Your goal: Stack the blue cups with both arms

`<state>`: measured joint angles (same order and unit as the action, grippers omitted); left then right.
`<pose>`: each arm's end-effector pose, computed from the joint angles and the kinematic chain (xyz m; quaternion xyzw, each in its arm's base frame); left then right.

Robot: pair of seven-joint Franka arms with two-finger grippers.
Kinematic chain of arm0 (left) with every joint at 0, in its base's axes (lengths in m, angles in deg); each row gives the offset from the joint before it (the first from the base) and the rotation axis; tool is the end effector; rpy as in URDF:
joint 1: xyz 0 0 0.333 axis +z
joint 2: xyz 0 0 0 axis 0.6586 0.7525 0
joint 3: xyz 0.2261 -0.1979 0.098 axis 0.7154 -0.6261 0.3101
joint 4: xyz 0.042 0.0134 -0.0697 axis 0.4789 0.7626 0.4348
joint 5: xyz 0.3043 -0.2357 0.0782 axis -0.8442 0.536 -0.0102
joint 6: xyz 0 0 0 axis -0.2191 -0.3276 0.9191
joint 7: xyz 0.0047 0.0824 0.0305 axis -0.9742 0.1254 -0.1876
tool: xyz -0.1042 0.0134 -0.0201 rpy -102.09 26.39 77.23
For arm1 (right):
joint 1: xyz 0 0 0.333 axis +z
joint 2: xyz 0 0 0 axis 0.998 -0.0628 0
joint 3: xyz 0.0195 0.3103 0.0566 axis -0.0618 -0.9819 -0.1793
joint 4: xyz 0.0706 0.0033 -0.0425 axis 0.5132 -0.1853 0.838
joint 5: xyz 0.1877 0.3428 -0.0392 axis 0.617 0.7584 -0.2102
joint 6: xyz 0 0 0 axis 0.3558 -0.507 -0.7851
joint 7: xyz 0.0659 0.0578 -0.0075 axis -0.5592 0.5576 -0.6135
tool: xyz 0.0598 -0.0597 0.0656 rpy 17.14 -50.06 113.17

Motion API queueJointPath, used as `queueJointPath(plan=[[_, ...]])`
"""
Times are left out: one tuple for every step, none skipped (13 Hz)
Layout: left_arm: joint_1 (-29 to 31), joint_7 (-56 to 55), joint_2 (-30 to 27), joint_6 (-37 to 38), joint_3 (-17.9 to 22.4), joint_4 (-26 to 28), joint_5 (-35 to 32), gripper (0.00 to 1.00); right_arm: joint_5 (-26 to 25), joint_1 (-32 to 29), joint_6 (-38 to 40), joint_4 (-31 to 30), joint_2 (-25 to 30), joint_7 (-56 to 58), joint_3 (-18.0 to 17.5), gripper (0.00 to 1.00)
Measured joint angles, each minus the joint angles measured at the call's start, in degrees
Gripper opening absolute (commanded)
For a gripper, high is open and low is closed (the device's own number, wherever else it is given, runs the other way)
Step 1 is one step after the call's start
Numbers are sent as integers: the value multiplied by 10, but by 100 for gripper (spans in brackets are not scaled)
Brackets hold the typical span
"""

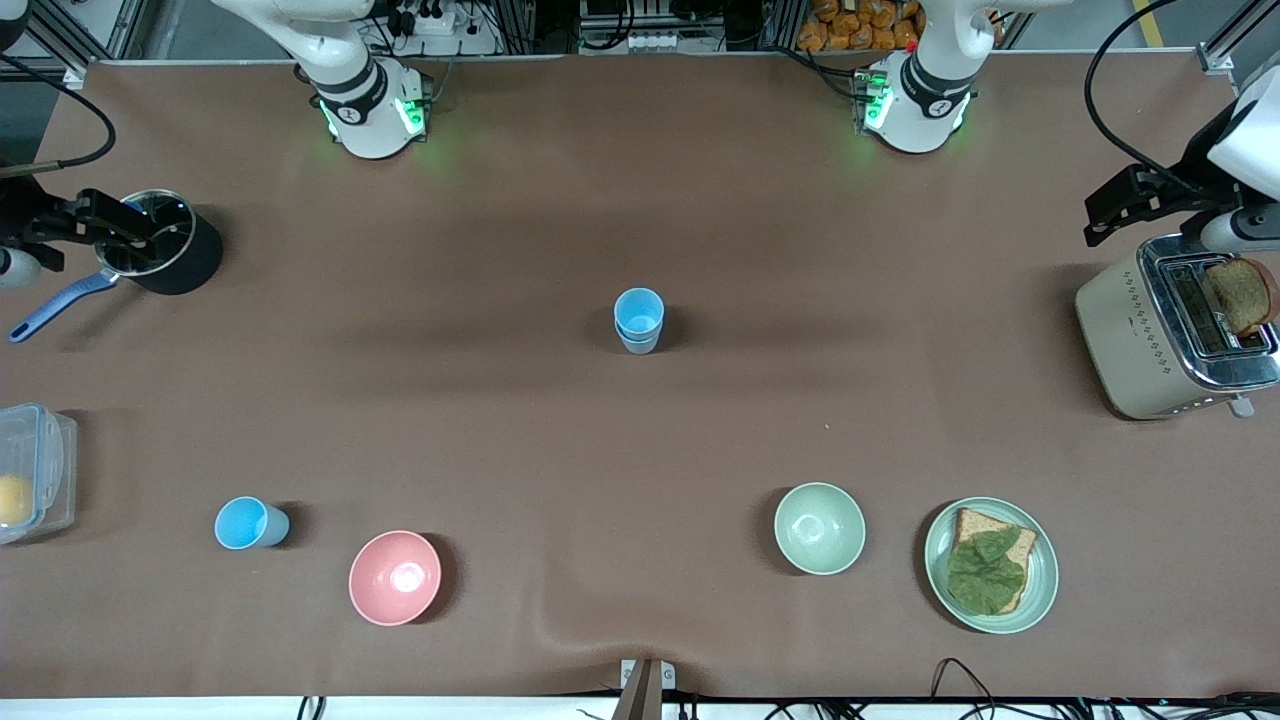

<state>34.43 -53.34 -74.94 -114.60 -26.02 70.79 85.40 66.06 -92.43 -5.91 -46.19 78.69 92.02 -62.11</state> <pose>0.5321 -0.0476 0.6473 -0.9998 -0.0026 -0.0050 0.0166 0.5481 -0.0257 0.6225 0.9969 0.0633 -0.0450 0.0080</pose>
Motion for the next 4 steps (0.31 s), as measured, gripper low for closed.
queueJointPath(plan=[[0,0,0,0,0,0,0,100,2,0,0,1,0,0,4,100],[0,0,0,0,0,0,0,100,6,0,0,4,1,0,9,100],[0,0,0,0,0,0,0,100,12,0,0,6,3,0,12,100],[0,0,0,0,0,0,0,100,15,0,0,7,5,0,15,100]])
